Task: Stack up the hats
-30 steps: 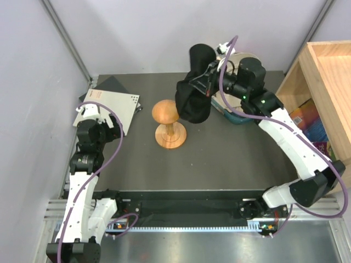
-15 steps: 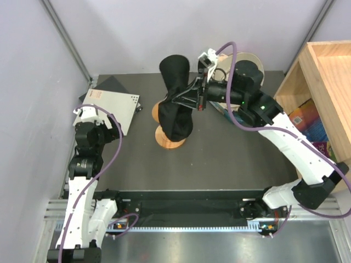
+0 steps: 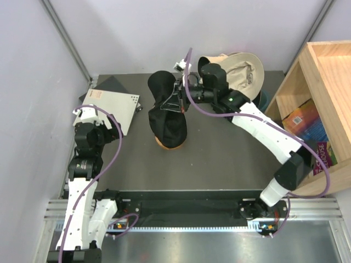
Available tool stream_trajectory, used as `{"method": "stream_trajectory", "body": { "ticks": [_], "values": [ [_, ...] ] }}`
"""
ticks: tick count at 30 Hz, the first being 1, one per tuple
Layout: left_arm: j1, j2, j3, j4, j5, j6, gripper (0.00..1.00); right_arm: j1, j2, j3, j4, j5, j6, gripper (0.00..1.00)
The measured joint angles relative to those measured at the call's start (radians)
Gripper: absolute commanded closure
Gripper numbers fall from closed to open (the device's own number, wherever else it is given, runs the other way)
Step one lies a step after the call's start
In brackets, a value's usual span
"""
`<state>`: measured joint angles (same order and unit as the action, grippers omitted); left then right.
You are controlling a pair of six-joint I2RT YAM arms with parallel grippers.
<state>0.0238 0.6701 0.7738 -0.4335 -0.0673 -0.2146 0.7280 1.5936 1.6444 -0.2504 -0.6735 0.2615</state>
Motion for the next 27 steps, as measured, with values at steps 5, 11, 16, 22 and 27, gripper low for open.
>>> {"method": "stream_trajectory", "body": {
  "ticks": [5,11,16,22,27],
  "values": [
    [0.000,0.000,0.000,0.000,-0.001,0.000,0.01,-0.056,0.073,0.000,-0.029,0.023,0.001,1.00],
    [0.000,0.000,0.000,0.000,-0.001,0.000,0.01,-0.113,0.093,0.000,-0.015,0.023,0.014,1.00],
    [0.000,0.000,0.000,0.000,-0.001,0.000,0.01,-0.124,0.140,0.037,0.012,0.021,0.031,1.00],
    [0.000,0.001,0.000,0.000,-0.001,0.000,0.01,-0.135,0.238,0.107,0.025,0.033,0.044,0.97],
    [0.000,0.009,0.000,0.000,-0.003,0.000,0.01,-0.142,0.292,0.150,0.004,0.090,0.055,0.85]
  ]
}}
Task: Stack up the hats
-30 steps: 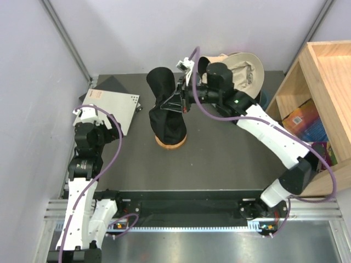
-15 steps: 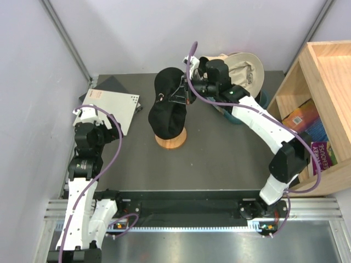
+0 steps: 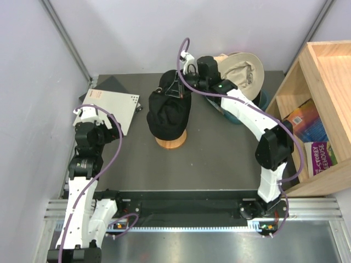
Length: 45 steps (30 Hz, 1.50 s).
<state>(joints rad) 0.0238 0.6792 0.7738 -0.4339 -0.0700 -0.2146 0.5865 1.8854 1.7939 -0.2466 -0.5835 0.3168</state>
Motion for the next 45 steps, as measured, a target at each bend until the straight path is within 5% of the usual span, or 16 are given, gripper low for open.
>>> {"method": "stream_trajectory", "body": {
  "ticks": [3,5,9,45],
  "values": [
    [0.000,0.002,0.000,0.000,-0.002,0.000,0.01,-0.003,0.018,0.023,-0.016,0.040,0.011,0.55],
    [0.000,0.005,0.000,0.000,-0.002,0.000,0.01,-0.005,0.018,0.023,-0.026,0.053,0.019,0.50],
    [0.000,0.013,0.000,0.000,-0.002,0.000,0.01,-0.007,0.013,0.017,-0.028,0.069,0.022,0.24],
    [0.000,0.058,0.000,0.000,-0.006,0.000,0.01,-0.048,-0.447,-0.705,0.166,0.268,0.094,0.12]
  ]
}}
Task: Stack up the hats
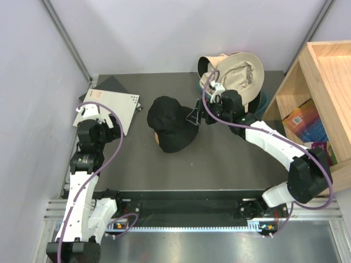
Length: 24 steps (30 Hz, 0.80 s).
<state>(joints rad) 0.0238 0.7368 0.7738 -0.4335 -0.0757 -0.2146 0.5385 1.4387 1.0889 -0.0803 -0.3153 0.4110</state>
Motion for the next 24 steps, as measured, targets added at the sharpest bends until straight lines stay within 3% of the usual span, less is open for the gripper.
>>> {"method": "stream_trajectory", "body": {
  "ticks": [10,20,24],
  "values": [
    [0.000,0.002,0.000,0.000,0.000,0.000,0.01,-0.099,-0.005,-0.245,0.211,-0.090,0.196,0.12],
    [0.000,0.002,0.000,0.000,-0.001,0.000,0.01,-0.102,0.075,-0.318,0.522,-0.223,0.399,0.25],
    [0.000,0.001,0.000,0.000,-0.001,0.000,0.01,-0.102,0.120,-0.338,0.568,-0.245,0.451,0.28]
  ]
}}
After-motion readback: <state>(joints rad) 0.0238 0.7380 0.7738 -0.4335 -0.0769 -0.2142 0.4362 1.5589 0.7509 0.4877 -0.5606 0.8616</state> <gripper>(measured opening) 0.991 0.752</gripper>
